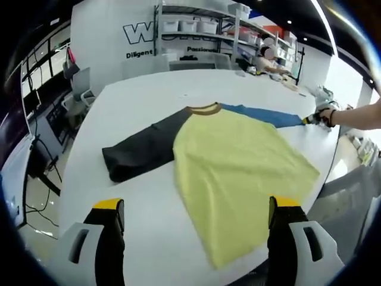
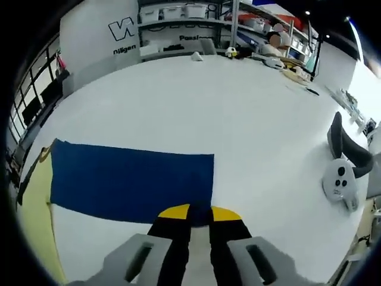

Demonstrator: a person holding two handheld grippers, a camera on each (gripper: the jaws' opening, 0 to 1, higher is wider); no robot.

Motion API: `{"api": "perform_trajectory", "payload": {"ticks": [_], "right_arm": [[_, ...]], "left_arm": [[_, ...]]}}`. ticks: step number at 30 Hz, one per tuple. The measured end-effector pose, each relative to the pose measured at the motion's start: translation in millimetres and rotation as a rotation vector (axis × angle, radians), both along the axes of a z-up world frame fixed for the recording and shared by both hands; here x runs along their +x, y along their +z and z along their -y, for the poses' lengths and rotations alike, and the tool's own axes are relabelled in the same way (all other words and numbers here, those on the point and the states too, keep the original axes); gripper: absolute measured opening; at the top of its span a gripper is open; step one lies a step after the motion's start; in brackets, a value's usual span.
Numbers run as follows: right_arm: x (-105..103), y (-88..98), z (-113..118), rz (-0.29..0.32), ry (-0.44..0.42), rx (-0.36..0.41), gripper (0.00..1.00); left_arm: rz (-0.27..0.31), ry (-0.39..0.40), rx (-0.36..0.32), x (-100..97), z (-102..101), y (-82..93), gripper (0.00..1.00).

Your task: Fold the garment on the visible template until the final outline fits inside the template.

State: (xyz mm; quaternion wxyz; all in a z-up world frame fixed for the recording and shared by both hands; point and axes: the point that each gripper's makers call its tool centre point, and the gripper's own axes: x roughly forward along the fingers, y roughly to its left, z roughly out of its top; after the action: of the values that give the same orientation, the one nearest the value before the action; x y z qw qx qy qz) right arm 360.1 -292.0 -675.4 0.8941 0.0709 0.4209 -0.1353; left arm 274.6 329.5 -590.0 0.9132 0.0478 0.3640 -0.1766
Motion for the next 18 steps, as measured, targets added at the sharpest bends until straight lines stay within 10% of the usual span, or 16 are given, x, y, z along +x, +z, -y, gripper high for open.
{"api": "perform_trajectory", "payload": {"ticks": [18], "right_arm": [[8, 18.3, -4, 0.018, 0.038, -0.030, 0.00]], "left_arm": [[0.006, -0.005, 0.007, -6.7, -3, 2.1, 0.99]]}}
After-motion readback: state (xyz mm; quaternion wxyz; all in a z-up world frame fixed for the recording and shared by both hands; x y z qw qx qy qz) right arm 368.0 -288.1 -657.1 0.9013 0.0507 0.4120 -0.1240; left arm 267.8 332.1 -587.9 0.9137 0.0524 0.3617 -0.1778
